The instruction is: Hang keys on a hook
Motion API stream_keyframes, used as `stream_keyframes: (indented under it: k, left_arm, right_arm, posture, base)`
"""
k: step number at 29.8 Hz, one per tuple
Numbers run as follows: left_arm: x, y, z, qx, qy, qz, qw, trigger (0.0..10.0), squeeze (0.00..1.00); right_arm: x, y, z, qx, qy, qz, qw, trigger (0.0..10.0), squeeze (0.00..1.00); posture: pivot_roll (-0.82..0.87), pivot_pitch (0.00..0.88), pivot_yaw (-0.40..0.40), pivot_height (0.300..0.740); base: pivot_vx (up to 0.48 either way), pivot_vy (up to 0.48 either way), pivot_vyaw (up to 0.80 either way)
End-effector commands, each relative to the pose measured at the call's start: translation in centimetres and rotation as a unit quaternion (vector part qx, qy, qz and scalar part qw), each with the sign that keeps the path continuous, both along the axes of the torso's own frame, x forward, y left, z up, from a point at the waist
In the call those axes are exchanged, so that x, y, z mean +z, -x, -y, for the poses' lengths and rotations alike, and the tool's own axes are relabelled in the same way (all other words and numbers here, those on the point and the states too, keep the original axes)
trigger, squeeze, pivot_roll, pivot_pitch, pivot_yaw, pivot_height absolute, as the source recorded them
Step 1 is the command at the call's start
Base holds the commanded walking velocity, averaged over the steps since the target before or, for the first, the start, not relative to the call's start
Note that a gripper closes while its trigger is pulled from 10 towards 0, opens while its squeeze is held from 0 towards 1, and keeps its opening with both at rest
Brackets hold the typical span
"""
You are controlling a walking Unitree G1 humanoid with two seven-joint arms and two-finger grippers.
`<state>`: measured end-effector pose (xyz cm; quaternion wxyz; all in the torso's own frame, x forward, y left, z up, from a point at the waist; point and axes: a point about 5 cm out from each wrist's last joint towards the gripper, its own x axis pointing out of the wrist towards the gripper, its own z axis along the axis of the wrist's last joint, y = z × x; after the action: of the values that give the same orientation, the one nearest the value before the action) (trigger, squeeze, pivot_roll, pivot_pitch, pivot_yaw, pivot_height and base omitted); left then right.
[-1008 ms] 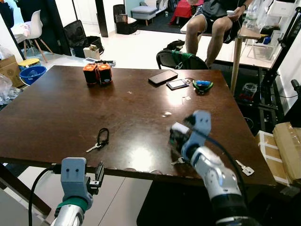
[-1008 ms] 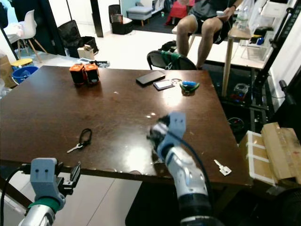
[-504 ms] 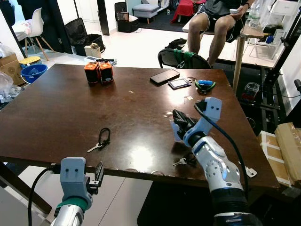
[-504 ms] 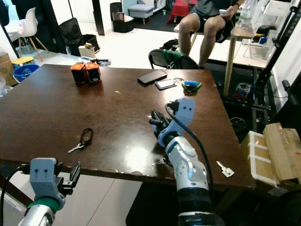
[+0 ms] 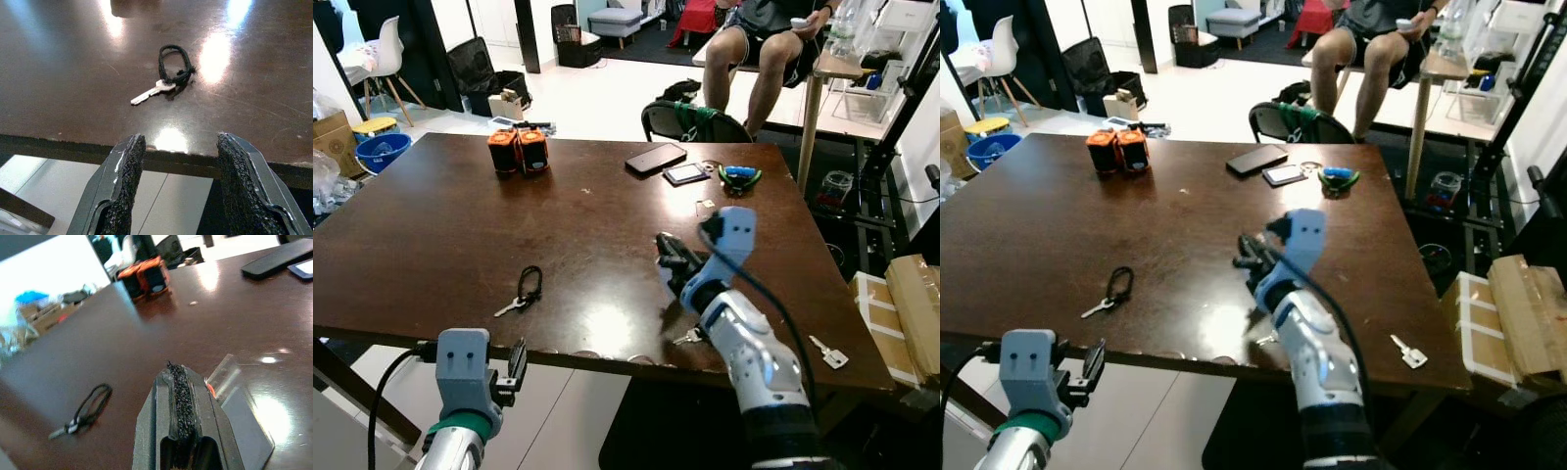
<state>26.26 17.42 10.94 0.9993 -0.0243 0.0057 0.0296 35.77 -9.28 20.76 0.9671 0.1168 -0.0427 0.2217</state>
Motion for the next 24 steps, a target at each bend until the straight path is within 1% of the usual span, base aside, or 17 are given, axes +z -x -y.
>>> stream_keyframes:
  k: [1,7,8,9,10,11,12,13,14,15,16,21,22,23,24]
  left_arm:
    - [-0.1,0.6,-0.2,0.001,-0.002,-0.006,1.0,10.0,0.0]
    - [-0.1,1.1,-0.1,0.004,-0.017,-0.006,1.0,10.0,0.0]
    - [0.3,1.3,-0.1,0.005,-0.028,-0.002,1.0,10.0,0.0]
    - [0.3,1.3,-0.1,0.005,-0.028,-0.002,1.0,10.0,0.0]
    - [1.3,1.4,-0.1,0.02,-0.018,0.015,1.0,10.0,0.0]
    - [1.3,1.4,-0.1,0.02,-0.018,0.015,1.0,10.0,0.0]
    - [2.1,1.4,-0.1,0.025,-0.016,0.029,0.999,10.0,0.0]
    - [2.1,1.4,-0.1,0.025,-0.016,0.029,0.999,10.0,0.0]
    - [3.0,1.2,0.0,0.026,-0.023,0.044,0.998,10.0,0.0]
    - [3.0,1.2,0.0,0.026,-0.023,0.044,0.998,10.0,0.0]
    - [5.5,1.1,0.5,0.028,-0.036,0.087,0.995,10.0,0.0]
    - [5.5,1.1,0.5,0.028,-0.036,0.087,0.995,10.0,0.0]
    - [6.5,1.1,0.7,0.032,-0.04,0.104,0.993,10.0,0.0]
    - [7.0,1.1,0.8,0.033,-0.042,0.115,0.992,10.0,0.0]
    - [7.0,1.1,0.8,0.033,-0.042,0.115,0.992,10.0,0.0]
  right_arm:
    - [-0.5,0.7,-0.7,0.011,0.017,0.003,1.0,10.0,0.0]
    - [-0.8,1.2,-0.8,0.01,0.01,0.001,1.0,10.0,0.0]
    - [-0.2,1.4,-0.9,0.01,-0.007,0.012,1.0,10.0,0.0]
    - [-0.2,1.4,-0.9,0.01,-0.007,0.012,1.0,10.0,0.0]
    - [0.9,1.8,-0.9,0.009,-0.04,0.033,0.999,10.0,0.0]
    - [0.9,1.8,-0.9,0.009,-0.04,0.033,0.999,10.0,0.0]
    - [1.3,2.0,-0.9,0.008,-0.05,0.043,0.998,10.0,0.0]
    - [1.3,2.0,-0.9,0.008,-0.05,0.043,0.998,10.0,0.0]
    - [1.7,2.1,-0.8,0.006,-0.055,0.051,0.997,10.0,0.0]
    - [1.7,2.1,-0.8,0.006,-0.055,0.051,0.997,10.0,0.0]
    - [1.7,2.4,-0.8,0.002,-0.046,0.06,0.997,10.0,0.0]
    - [1.7,2.4,-0.8,0.002,-0.046,0.06,0.997,10.0,0.0]
    - [1.6,2.5,-0.9,0.003,-0.038,0.06,0.997,10.0,0.0]
    - [1.4,2.6,-1.1,0.005,-0.034,0.058,0.998,10.0,0.0]
    - [1.4,2.6,-1.1,0.005,-0.034,0.058,0.998,10.0,0.0]
  posture:
    - [-0.09,0.083,0.13,0.74]
    - [-0.1,0.07,0.134,0.74]
    - [-0.11,0.067,0.137,0.74]
    - [-0.11,0.067,0.137,0.74]
    - [-0.12,0.059,0.141,0.74]
    - [-0.12,0.059,0.141,0.74]
    - [-0.12,0.057,0.141,0.74]
    - [-0.12,0.057,0.141,0.74]
    - [-0.13,0.055,0.14,0.74]
    - [-0.13,0.055,0.14,0.74]
    - [-0.12,0.052,0.136,0.74]
    - [-0.12,0.052,0.136,0.74]
    - [-0.12,0.049,0.136,0.74]
    - [-0.12,0.049,0.136,0.74]
    - [-0.12,0.049,0.136,0.74]
  base:
    - [0.0,0.0,0.0]
    - [0.0,0.0,0.0]
    - [0.0,0.0,0.0]
    - [0.0,0.0,0.0]
    - [0.0,0.0,0.0]
    - [0.0,0.0,0.0]
    - [0.0,0.0,0.0]
    - [0.0,0.0,0.0]
    - [0.0,0.0,0.0]
    - [0.0,0.0,0.0]
    - [0.0,0.0,0.0]
    - [0.0,0.0,0.0]
    - [0.0,0.0,0.0]
    - [0.0,0.0,0.0]
    - [0.0,0.0,0.0]
